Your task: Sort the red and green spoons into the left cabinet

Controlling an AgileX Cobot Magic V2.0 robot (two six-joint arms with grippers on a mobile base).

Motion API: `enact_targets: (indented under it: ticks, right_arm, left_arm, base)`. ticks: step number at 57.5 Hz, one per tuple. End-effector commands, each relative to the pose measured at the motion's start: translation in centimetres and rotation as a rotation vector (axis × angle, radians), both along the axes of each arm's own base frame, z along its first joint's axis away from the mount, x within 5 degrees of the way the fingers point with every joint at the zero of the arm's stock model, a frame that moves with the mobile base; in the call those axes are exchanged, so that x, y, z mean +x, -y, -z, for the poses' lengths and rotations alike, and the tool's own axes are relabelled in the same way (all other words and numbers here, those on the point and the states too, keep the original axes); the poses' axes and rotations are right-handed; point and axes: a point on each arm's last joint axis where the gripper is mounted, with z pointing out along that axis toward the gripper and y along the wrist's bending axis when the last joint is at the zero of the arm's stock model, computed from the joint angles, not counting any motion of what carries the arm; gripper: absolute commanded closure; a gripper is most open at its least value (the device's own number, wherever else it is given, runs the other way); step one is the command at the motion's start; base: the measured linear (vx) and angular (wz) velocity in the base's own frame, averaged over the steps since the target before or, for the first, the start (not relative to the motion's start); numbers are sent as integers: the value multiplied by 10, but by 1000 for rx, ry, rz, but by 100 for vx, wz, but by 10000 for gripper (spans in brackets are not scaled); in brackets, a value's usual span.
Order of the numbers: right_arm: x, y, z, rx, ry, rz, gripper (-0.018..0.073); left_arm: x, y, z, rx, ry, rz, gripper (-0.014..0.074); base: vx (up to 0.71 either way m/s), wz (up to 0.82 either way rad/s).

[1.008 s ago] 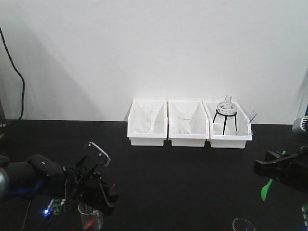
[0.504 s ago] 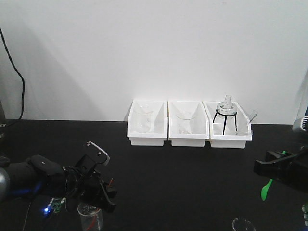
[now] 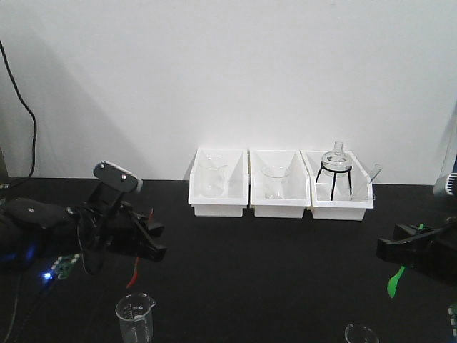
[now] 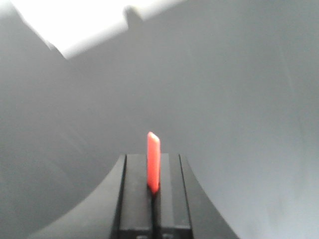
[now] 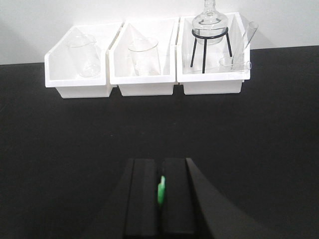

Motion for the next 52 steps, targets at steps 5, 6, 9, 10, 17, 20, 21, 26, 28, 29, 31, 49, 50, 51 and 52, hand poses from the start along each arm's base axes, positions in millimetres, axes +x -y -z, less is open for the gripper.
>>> enact_targets:
  ticks: [5, 6, 9, 10, 17, 20, 21, 26, 28, 29, 31, 49, 50, 51, 52]
  right_arm:
    - [-1, 3, -24, -88, 144, -9, 564]
    - [-1, 3, -24, -95, 145, -11, 564]
    - [-3, 3, -25, -117, 144, -20, 564]
    - [-4, 3, -26, -122, 144, -23, 564]
    - [-14, 3, -33, -162, 147, -47, 564]
    - [-21, 3, -38, -171, 153, -54, 564]
    - [-23, 3, -39, -175, 152, -58, 564]
    - [-37, 4, -49, -190, 165, -73, 564]
    - [-43, 4, -53, -189, 171, -78, 564]
    - [-47, 5, -56, -188, 178, -79, 564]
    - [-52, 5, -59, -187, 185, -82, 564]
    - [-120, 9, -80, -177, 250, -112, 564]
    - [-123, 10, -78, -177, 250, -113, 564]
    - [-126, 10, -77, -177, 252, -113, 564]
    - [-130, 10, -76, -176, 256, -113, 564]
  left_arm:
    - [-33, -10, -86, -139, 189, -70, 601]
    - [-36, -11, -91, -145, 199, -76, 601]
    - [-45, -15, -105, -167, 235, -92, 600]
    - [-49, -17, -111, -175, 249, -99, 600]
    - [-72, -29, -132, -192, 322, -163, 598]
    - [-83, -36, -131, -175, 343, -196, 598]
    - [-88, -39, -133, -173, 357, -210, 598]
    - [-110, -49, -123, -162, 361, -258, 597]
    - [-120, -54, -120, -159, 364, -272, 597]
    - [-125, -55, -118, -159, 365, -276, 597]
    - [-136, -59, -118, -162, 376, -283, 597]
    - [-229, -85, -89, -195, 424, -293, 597]
    - [-234, -87, -87, -199, 431, -293, 597]
    - [-238, -88, -86, -201, 436, -293, 597]
    - [-242, -89, -85, -202, 441, -293, 597]
  base:
    - [0, 0]
    - [0, 0]
    - [0, 0]
    - [0, 0]
    - [0, 0]
    - [0, 0]
    - [0, 0]
    - [0, 0]
    - [0, 0]
    - [0, 0]
    - [0, 0]
    - [0, 0]
    - [0, 0]
    - [0, 0]
    - [0, 0]
